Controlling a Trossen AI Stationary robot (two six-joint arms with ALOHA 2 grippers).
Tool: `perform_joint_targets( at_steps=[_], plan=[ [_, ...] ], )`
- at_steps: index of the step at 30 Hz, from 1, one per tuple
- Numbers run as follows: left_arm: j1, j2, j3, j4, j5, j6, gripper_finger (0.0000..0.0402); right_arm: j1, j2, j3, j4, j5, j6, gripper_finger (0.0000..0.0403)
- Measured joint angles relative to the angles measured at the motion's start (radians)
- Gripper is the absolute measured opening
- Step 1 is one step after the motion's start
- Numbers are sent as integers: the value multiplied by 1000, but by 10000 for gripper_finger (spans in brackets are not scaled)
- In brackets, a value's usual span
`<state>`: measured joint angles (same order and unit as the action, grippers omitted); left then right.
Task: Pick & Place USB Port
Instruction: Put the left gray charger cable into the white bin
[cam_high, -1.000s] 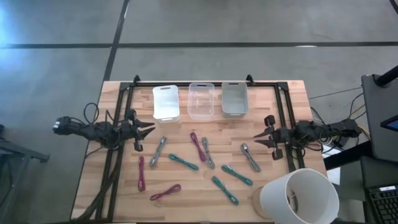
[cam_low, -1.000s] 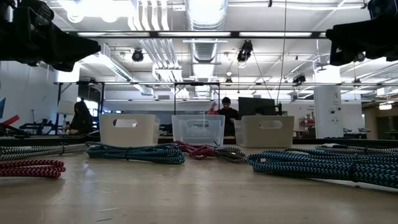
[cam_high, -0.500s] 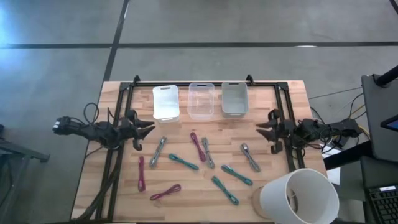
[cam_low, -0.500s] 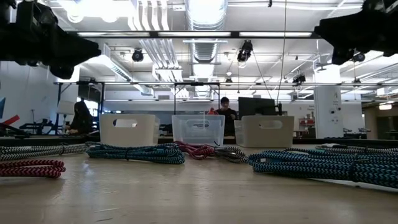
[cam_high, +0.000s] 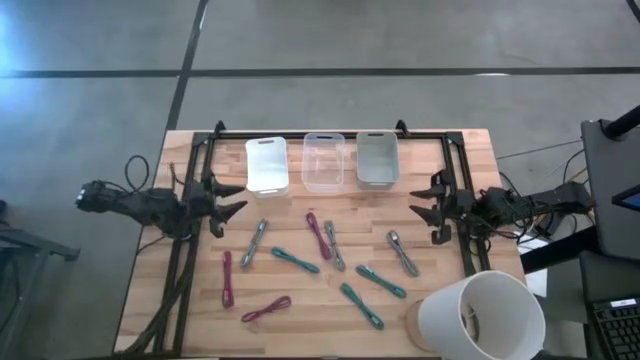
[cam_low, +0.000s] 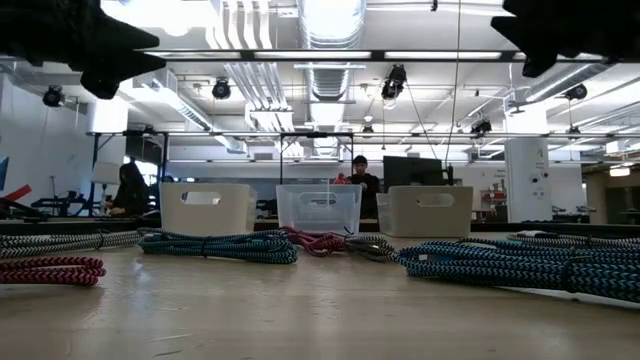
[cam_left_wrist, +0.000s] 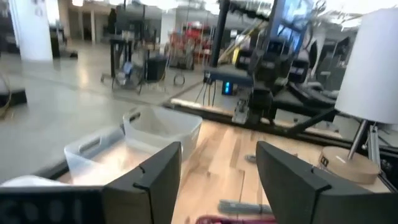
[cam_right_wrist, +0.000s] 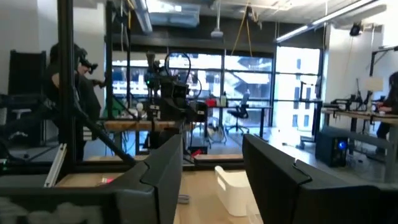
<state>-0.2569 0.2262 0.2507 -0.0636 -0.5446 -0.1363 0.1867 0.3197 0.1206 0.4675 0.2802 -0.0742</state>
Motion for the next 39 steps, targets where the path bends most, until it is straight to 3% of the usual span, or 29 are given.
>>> perform_joint_targets(
  at_steps=[6,10,17,25,39],
  plan=[
    [0,139,107,-106,5,-105,209,0,157,148,-140,12,33,185],
    [0,254,184,-189,21,-141,209,0,266,212,-250,28,145,187],
    [0,436,239,-292,34,-269,209,0,461,246,-259,39,206,187],
    [0,602,236,-360,126,-436,208,0,654,266,-250,39,290,187],
    [-1,850,235,-457,172,-717,208,0,764,266,-193,38,303,187]
  ],
)
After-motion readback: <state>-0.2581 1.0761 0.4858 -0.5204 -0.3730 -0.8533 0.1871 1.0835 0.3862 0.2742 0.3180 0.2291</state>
